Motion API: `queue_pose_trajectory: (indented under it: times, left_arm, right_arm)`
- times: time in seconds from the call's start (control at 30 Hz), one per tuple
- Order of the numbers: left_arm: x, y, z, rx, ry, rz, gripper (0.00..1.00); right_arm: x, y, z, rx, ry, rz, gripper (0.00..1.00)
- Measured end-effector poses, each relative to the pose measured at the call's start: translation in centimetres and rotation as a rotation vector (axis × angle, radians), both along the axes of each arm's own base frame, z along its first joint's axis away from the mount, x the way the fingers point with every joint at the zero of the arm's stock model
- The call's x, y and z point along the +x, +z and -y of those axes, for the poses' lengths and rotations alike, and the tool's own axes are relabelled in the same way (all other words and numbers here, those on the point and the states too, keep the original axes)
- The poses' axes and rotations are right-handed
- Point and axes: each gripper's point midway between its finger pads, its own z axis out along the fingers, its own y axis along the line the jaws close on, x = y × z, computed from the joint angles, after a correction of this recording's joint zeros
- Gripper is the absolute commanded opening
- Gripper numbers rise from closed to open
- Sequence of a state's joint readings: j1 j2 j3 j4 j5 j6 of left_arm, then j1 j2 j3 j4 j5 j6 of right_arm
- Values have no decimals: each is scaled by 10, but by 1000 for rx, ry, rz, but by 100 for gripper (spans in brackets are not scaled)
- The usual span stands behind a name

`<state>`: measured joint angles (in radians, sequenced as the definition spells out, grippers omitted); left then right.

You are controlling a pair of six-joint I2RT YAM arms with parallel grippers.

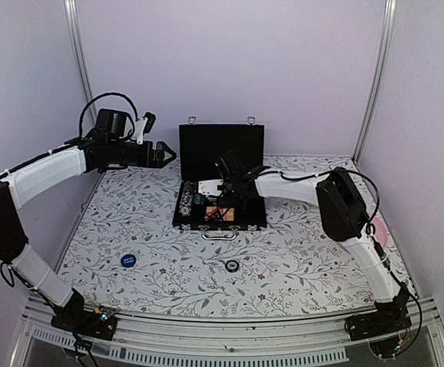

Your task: Pack up texas hold em set

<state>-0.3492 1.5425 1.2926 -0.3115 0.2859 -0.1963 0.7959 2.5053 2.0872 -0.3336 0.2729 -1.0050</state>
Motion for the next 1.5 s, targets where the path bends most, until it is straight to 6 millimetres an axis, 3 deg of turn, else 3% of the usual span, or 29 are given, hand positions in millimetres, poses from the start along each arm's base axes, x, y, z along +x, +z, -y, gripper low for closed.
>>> queue_pose_trajectory:
  times: [0.47,0.57,0.73,0.87,0.93,1.1,1.27,1.4,1.5]
  left_arm:
    - [0,1,-1,-16,-2,-7,97]
    - [3,1,-6,-28,18,-7,97]
    - [8,-7,-22,-65,50,-34,92]
    - [8,-5,-19,-64,39,-18,89]
    - [6,-1,-13,-58,32,0,92]
    - [-23,37,22,-117,23,52,97]
    - [-57,89,52,-350,79,-10,97]
    - [-70,114,71,-470,126,-78,97]
    - [-84,142,100,-522,122,-101,97]
  right_arm:
    - [-6,13,10,14,23,-30,70]
    - [-15,31,16,35,21,-41,71]
    - [-36,83,31,106,23,-33,72]
    - [-57,111,50,166,19,-60,73]
    - [-66,120,65,203,7,-94,73]
    - [-85,133,117,294,-71,-177,74]
    - [-106,140,165,353,-160,-222,74]
    - [-121,123,179,354,-201,-272,74]
    - [-127,104,187,336,-231,-314,74]
